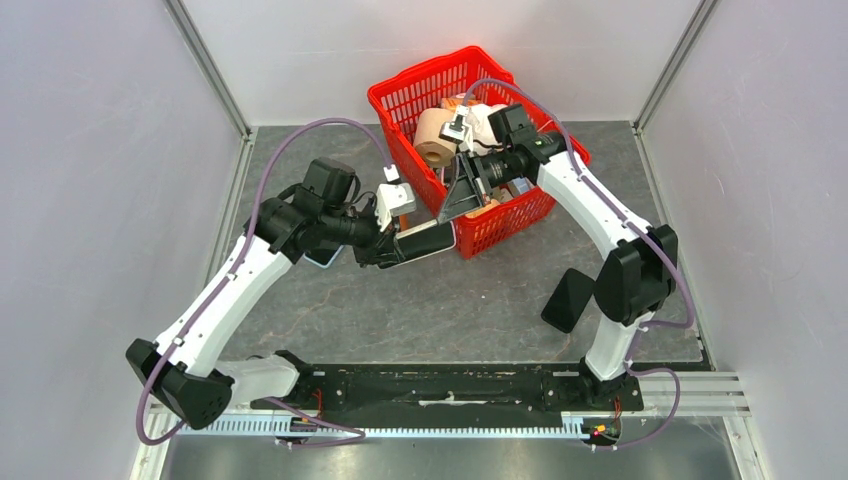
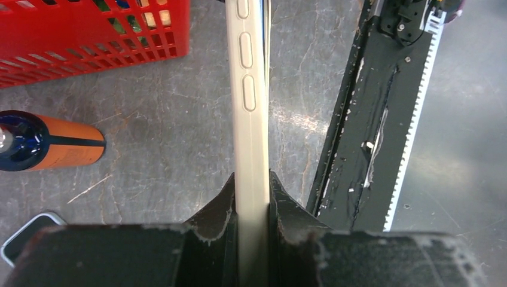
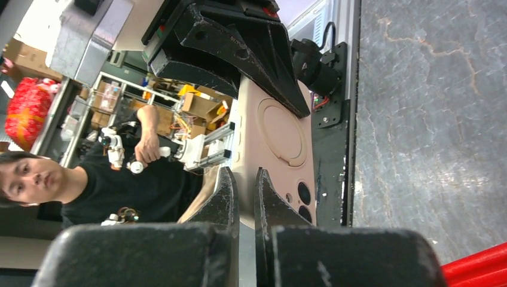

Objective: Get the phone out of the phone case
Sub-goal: Remove the phone case from the phone.

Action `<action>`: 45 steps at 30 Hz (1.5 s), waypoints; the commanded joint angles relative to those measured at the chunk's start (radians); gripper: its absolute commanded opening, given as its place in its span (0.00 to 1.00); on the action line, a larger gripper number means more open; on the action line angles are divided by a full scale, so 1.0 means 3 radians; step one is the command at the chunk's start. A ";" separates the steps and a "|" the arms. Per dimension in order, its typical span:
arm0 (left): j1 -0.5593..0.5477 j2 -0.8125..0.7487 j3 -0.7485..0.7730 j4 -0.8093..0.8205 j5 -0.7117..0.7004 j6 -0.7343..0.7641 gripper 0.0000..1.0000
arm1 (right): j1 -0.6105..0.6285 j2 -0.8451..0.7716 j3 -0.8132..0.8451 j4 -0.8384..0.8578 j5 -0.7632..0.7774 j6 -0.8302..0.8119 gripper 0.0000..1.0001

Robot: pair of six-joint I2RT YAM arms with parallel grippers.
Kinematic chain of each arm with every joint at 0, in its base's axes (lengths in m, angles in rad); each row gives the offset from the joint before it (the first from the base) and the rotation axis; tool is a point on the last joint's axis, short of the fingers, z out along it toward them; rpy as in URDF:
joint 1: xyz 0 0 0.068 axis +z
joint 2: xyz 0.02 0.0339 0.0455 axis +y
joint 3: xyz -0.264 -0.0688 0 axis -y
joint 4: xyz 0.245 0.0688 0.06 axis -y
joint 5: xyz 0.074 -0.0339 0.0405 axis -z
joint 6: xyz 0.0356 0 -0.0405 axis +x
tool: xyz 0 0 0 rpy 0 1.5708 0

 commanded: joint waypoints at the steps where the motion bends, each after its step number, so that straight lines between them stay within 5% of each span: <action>1: -0.0238 -0.0058 0.0242 0.0170 0.0152 0.0519 0.02 | 0.0012 0.0118 -0.0073 0.0295 0.0118 0.0552 0.00; 14: -0.0255 -0.0049 0.0244 0.0123 0.0040 0.0517 0.02 | -0.0023 0.0086 -0.0036 0.0100 0.0425 0.0331 0.00; 16: -0.0211 -0.0077 0.0171 0.0131 0.0059 0.0485 0.02 | -0.0062 0.0055 0.0181 -0.0312 0.0635 -0.0041 0.12; 19: -0.0055 -0.0146 0.0044 0.0213 0.0227 0.0361 0.02 | -0.0168 -0.0075 0.0347 -0.0510 0.0855 -0.0255 0.54; 23: 0.0367 -0.0248 -0.0054 0.0409 0.0761 0.0059 0.02 | -0.0318 -0.0365 0.0445 -0.0658 0.1311 -0.0509 0.72; 30: 0.0818 -0.0328 -0.0204 0.0907 0.1371 -0.0556 0.02 | -0.0344 -0.0820 0.0347 -0.0782 0.1595 -0.0895 0.79; 45: 0.0762 -0.0372 -0.0613 0.2078 0.1763 -0.1791 0.02 | 0.0302 -0.0441 0.0903 -0.0803 0.1689 -0.0884 0.80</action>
